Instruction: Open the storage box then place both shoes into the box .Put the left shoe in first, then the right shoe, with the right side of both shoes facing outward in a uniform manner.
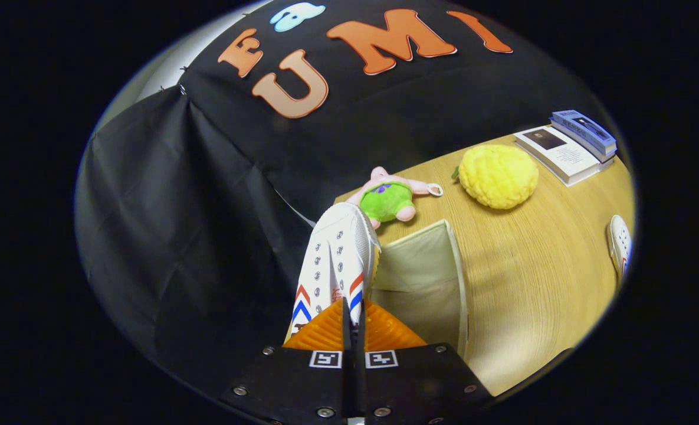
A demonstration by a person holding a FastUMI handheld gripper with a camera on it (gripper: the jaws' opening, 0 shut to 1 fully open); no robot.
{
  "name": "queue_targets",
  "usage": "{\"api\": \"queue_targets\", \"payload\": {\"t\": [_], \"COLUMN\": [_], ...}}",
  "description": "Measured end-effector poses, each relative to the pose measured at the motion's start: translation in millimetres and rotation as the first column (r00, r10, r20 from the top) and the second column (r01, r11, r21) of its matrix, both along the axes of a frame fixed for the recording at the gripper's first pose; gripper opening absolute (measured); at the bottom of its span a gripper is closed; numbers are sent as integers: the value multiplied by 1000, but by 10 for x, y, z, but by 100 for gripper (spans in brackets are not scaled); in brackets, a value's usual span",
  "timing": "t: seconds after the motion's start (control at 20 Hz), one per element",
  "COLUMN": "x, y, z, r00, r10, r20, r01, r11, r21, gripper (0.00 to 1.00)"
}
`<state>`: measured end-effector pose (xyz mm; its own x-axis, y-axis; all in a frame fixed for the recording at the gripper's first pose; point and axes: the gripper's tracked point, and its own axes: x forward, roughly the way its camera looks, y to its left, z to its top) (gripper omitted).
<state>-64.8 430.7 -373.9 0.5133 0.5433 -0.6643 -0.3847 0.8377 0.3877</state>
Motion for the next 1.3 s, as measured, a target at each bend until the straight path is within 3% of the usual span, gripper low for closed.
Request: {"api": "queue_targets", "payload": {"t": [0.35,0.6,0.7,0.9,1.3], "x": [-263,-390,-443,-408,-21], "y": [-3,11,70,119,-271], "z": [-123,-319,-279,-52,523], "r00": [999,994,992,995,994], "r10": [25,16,46,82,56], "r20": [-20,-113,-114,-50,91], "r01": [-26,-29,-57,-86,-50], "r11": [999,993,994,993,997], "r21": [-41,-113,-97,-86,-65], "gripper": [0,1,13,97,98]}}
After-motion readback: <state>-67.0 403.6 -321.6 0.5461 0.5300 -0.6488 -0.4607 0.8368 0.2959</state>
